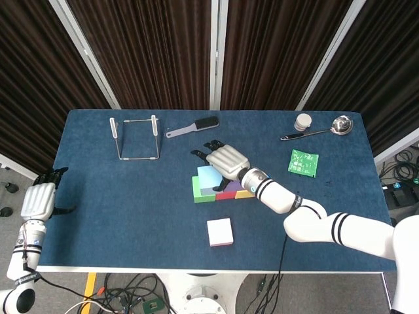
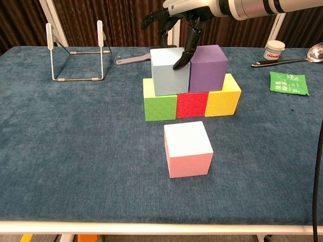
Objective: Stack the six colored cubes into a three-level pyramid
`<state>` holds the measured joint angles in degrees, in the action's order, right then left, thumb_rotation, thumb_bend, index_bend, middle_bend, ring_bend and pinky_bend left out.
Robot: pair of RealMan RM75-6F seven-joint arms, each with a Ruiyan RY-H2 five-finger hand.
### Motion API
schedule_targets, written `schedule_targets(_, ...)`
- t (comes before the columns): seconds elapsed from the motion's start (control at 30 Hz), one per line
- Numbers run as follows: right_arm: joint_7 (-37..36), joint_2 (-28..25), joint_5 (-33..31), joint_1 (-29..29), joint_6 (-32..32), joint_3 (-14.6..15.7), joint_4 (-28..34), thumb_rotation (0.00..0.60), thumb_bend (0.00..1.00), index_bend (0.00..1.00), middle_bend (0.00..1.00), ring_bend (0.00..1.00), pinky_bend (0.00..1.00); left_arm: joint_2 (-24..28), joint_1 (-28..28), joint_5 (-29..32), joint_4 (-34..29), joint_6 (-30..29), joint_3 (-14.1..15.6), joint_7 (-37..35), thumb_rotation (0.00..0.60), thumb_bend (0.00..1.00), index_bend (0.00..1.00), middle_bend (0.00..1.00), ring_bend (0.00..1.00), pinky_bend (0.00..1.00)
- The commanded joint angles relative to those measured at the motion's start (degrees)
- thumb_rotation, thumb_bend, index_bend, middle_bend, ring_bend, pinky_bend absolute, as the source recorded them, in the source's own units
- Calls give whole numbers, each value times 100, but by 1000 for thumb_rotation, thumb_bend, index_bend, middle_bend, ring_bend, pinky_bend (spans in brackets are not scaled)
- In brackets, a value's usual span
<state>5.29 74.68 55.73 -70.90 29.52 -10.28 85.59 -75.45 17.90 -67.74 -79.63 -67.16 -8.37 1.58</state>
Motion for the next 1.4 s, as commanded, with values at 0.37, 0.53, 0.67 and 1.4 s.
schedule_targets(0.37,-30,-25,-29,-39,-95,20,6,600,97,0,230,0,0,-11,-19,-3,20,21,11,-9,600,116,113,136,49,145)
schedule_targets(0.53,-37,-55,-51,-40,-87,23,37,600,92,0,225,0,0,-4,-16,-5,12,42,5,-35,600,116,113,136,49,145)
schedule_targets(0.67,-50,-90,-63,-35,-83,25,84,600,88,0,223,0,0,5,-17,-7,-3,42,-5,-49,600,116,113,136,49,146)
schedule_targets(1.4,57,-147,-290,-65,79,50,234,600,27,0,237,0,0,2,-25,-3,12,75,-2,-67,600,116,113,136,49,146)
